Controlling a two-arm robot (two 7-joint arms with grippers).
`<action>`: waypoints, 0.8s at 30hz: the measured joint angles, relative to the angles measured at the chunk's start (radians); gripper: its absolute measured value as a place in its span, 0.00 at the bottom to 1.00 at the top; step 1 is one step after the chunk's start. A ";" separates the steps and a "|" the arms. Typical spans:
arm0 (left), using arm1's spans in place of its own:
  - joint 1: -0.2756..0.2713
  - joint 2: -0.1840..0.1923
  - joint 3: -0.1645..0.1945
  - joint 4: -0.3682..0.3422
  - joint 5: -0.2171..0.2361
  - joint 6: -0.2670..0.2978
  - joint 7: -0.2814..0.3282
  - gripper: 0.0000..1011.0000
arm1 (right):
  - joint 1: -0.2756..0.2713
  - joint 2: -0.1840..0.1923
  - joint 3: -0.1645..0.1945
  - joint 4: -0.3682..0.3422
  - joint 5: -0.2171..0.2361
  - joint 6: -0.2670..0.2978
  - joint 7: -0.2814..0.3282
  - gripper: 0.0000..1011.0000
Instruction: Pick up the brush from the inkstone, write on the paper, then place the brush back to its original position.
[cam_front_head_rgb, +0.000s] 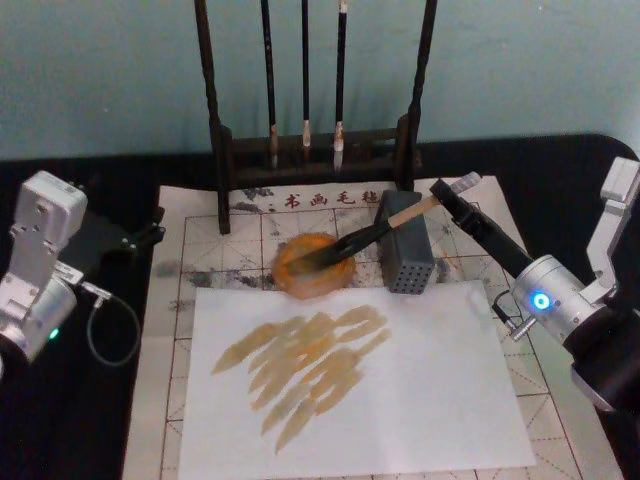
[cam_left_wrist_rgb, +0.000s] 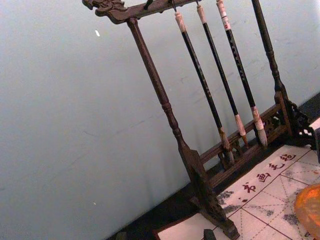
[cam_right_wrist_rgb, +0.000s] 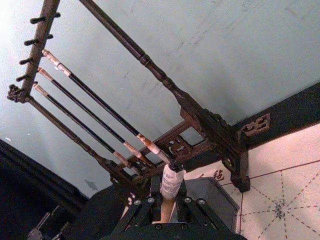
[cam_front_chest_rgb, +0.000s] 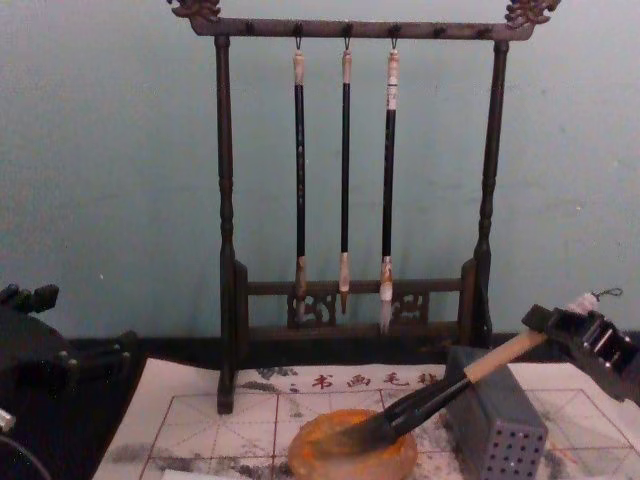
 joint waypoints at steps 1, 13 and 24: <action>0.000 0.000 0.000 0.000 0.000 0.000 0.000 0.99 | 0.000 0.000 0.000 0.000 0.000 0.000 0.000 0.18; 0.000 0.000 0.000 0.000 0.000 0.000 0.000 0.99 | 0.000 0.000 -0.001 0.000 -0.002 -0.001 0.001 0.18; 0.000 0.000 0.000 0.000 0.000 0.000 0.000 0.99 | 0.000 0.000 -0.001 -0.001 -0.004 -0.002 0.001 0.18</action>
